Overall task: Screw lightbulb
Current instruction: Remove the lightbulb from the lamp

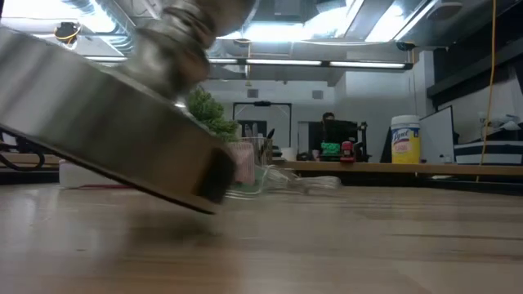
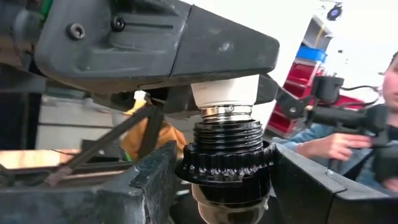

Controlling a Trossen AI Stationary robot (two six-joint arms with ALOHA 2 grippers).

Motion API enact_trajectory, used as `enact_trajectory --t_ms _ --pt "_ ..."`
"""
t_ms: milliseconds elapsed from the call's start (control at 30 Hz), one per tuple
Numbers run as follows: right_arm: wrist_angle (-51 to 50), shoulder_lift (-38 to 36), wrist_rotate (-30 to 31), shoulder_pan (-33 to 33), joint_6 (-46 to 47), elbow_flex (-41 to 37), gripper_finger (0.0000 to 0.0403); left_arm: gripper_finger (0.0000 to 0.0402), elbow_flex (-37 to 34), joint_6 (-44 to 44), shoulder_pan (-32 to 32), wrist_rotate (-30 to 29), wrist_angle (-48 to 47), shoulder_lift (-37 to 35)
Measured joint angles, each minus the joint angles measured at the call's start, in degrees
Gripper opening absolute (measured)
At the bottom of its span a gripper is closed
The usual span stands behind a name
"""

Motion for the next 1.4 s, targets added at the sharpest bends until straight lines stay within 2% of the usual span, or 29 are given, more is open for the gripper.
enact_trajectory --t_ms 100,400,533,667,900,1067,1400 --pt "-0.3 0.0 -0.7 0.0 -1.2 0.0 0.0202 0.0214 0.0 -1.5 0.6 2.3 0.0 0.0" --pt "-0.1 0.0 -0.6 0.0 -4.6 0.0 0.0202 0.0214 -0.1 0.3 1.2 2.9 1.2 0.0" --pt "0.4 0.0 3.0 0.2 -4.5 0.0 0.0202 0.0218 -0.1 4.0 1.0 -1.8 1.4 -0.1" --pt "0.1 0.0 5.4 0.2 -3.1 0.0 0.0208 0.0232 -0.1 8.6 1.0 -3.8 1.3 -0.1" --pt "0.1 -0.2 10.4 0.2 -2.4 0.0 0.0239 0.0244 -0.1 22.3 -0.2 -11.4 0.6 -0.1" --pt "0.0 -0.2 11.3 0.1 -2.4 0.0 0.0240 0.0246 -0.1 31.2 -1.2 -15.8 -0.2 -0.2" --pt "-1.4 -0.2 8.5 0.1 -2.1 0.0 0.0210 0.0246 0.0 34.8 -1.5 -15.4 -3.4 -0.2"
